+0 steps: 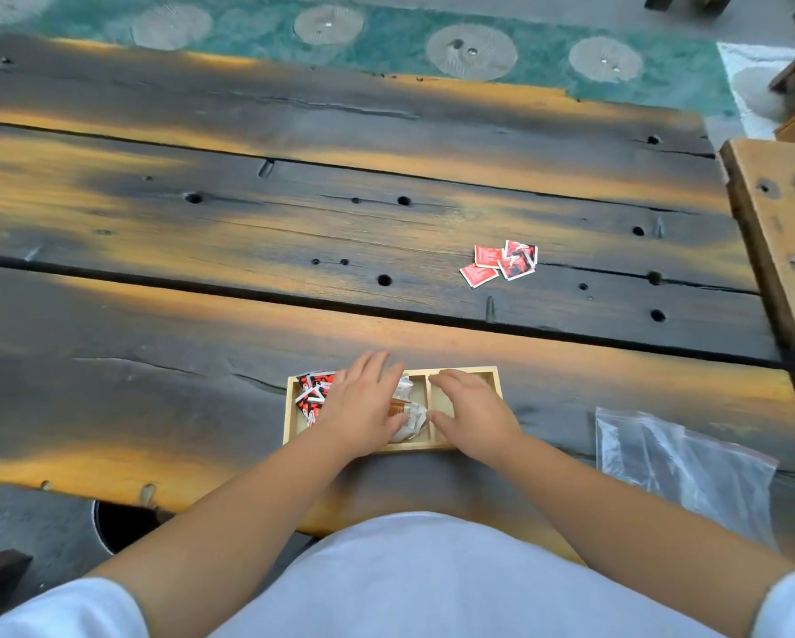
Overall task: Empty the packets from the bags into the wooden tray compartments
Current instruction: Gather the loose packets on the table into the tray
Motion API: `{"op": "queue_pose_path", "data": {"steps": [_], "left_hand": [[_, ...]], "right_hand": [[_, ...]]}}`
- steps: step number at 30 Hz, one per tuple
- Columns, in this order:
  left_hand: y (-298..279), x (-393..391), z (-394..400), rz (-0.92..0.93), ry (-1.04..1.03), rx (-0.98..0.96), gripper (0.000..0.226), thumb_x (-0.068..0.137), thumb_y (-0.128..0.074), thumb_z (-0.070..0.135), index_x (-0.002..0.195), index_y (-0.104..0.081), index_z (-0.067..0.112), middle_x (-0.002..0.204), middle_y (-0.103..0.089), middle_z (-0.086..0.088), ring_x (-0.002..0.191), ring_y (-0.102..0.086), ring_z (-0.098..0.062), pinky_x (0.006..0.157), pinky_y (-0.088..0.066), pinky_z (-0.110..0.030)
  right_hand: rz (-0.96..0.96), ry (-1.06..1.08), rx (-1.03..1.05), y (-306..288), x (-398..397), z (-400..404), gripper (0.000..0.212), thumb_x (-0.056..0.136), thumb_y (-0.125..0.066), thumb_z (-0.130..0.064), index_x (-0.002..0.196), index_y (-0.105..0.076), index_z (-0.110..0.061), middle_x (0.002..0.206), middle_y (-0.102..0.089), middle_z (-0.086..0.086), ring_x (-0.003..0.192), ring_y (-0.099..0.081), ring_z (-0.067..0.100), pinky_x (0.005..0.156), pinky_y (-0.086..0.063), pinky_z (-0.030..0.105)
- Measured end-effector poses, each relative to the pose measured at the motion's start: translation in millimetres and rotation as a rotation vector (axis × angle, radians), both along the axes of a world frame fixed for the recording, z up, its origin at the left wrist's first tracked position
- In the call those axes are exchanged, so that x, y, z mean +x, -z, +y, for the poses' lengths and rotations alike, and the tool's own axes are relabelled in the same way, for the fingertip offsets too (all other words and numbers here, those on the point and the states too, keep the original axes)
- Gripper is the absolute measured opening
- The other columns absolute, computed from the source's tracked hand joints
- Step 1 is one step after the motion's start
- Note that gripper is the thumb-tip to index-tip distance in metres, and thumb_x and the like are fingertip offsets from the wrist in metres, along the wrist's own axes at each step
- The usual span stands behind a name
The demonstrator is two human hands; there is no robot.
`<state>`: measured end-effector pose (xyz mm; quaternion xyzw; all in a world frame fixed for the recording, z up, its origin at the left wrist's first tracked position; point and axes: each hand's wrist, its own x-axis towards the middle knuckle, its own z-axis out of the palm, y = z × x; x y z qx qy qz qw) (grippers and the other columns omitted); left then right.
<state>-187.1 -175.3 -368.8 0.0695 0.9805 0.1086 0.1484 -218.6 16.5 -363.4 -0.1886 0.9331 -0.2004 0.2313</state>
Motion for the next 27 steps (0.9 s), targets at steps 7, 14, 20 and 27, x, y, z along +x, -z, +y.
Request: {"op": "queue_pose_path", "data": {"steps": [7, 14, 20, 27], "left_hand": [[-27, -43, 39, 0.035, 0.08, 0.035, 0.083, 0.089, -0.045, 0.063, 0.155, -0.014, 0.026, 0.166, -0.005, -0.005, 0.153, -0.003, -0.027, 0.12, -0.015, -0.046], [-39, -96, 80, 0.036, 0.123, 0.028, 0.078, 0.092, -0.045, 0.058, 0.156, -0.01, 0.029, 0.167, 0.001, -0.004, 0.153, 0.002, -0.026, 0.121, -0.012, -0.047], [-31, -138, 96, 0.01, 0.134, -0.007, 0.077, 0.093, -0.045, 0.054, 0.156, -0.009, 0.028, 0.166, -0.002, -0.005, 0.153, 0.0, -0.028, 0.122, -0.014, -0.048], [-8, -203, 101, -0.078, 0.126, -0.032, 0.08, 0.09, -0.057, 0.044, 0.155, -0.012, 0.03, 0.165, -0.008, -0.005, 0.15, -0.014, -0.029, 0.115, -0.026, -0.049]], "right_hand": [[0.026, 0.151, 0.018, -22, -14, 36, 0.068, 0.09, -0.058, -0.047, 0.149, -0.035, -0.022, 0.16, -0.03, 0.002, 0.143, -0.031, 0.027, 0.116, -0.03, 0.039], [0.013, 0.294, 0.027, -32, -50, 83, 0.079, 0.088, -0.061, -0.051, 0.153, -0.027, -0.021, 0.164, -0.018, 0.006, 0.149, -0.02, 0.027, 0.12, -0.023, 0.042], [0.006, 0.319, 0.059, -29, -93, 108, 0.081, 0.087, -0.061, -0.052, 0.154, -0.025, -0.023, 0.165, -0.015, 0.003, 0.15, -0.019, 0.025, 0.12, -0.023, 0.039], [-0.049, 0.271, 0.088, -9, -164, 111, 0.08, 0.087, -0.063, -0.048, 0.153, -0.025, -0.024, 0.165, -0.015, 0.002, 0.15, -0.018, 0.026, 0.117, -0.028, 0.044]]}}
